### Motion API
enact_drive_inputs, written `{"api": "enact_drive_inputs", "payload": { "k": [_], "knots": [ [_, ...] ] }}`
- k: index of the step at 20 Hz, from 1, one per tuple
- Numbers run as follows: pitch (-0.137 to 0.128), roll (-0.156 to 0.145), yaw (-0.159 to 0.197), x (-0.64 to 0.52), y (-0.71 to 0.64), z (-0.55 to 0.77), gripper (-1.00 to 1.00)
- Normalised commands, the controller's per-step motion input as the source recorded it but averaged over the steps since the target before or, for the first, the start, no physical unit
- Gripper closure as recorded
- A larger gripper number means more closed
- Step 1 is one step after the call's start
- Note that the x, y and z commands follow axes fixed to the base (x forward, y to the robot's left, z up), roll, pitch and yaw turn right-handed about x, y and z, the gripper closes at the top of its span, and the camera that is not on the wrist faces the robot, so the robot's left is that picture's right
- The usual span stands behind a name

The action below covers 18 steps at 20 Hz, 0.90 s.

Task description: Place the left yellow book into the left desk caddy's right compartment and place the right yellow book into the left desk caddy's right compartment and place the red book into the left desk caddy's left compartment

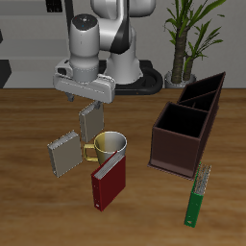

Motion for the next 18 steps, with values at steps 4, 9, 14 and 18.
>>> {"api": "enact_drive_inputs", "payload": {
  "k": [4,9,14,18],
  "knots": [
    [0.016,0.019,-0.047,0.02,0.08,-0.23,-1.00],
    [0.042,0.012,-0.020,-0.01,0.03,-0.37,-1.00],
    [-0.005,-0.014,-0.042,-0.10,-0.10,-0.18,1.00],
    [0.006,0.011,-0.037,0.00,0.02,0.05,1.00]
  ]
}}
